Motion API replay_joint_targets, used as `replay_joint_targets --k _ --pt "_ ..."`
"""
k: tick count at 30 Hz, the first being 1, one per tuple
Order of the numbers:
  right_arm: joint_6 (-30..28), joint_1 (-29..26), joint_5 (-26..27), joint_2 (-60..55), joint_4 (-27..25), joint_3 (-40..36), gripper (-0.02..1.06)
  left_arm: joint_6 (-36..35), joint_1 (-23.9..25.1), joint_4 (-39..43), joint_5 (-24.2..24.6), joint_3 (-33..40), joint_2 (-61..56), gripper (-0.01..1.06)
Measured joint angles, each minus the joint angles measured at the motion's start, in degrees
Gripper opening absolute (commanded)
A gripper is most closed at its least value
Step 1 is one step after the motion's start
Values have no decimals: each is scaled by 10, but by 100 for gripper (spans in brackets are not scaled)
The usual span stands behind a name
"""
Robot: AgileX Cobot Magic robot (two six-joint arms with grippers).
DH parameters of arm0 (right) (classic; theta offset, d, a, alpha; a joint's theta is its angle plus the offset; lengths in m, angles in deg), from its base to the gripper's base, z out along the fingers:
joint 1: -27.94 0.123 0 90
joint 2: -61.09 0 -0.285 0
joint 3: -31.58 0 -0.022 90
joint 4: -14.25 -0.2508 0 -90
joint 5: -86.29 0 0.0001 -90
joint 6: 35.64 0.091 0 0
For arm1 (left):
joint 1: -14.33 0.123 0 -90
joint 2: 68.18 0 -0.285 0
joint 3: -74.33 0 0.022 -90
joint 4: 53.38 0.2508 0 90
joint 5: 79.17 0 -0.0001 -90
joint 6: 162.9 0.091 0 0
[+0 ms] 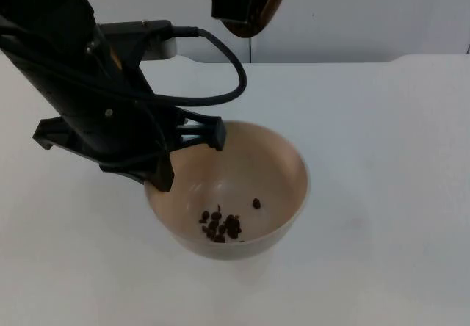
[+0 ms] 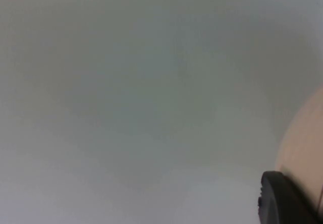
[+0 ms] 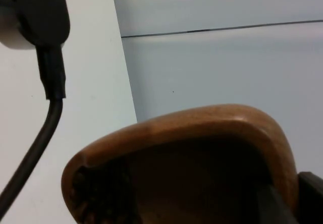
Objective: Pick up the bowl with the left hand and pour the coffee beans from the cup into the bowl with the right hand.
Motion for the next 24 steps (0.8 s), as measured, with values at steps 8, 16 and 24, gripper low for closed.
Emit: replay_joint_targets --k 8,16,24 --pt "-4 0 0 0 -23 0 0 0 0 0 0 0 0 0" --pt "18 -27 0 0 -65 0 0 0 0 0 0 0 0 0" --pt "38 -50 0 0 -123 0 0 0 0 0 0 0 0 0"
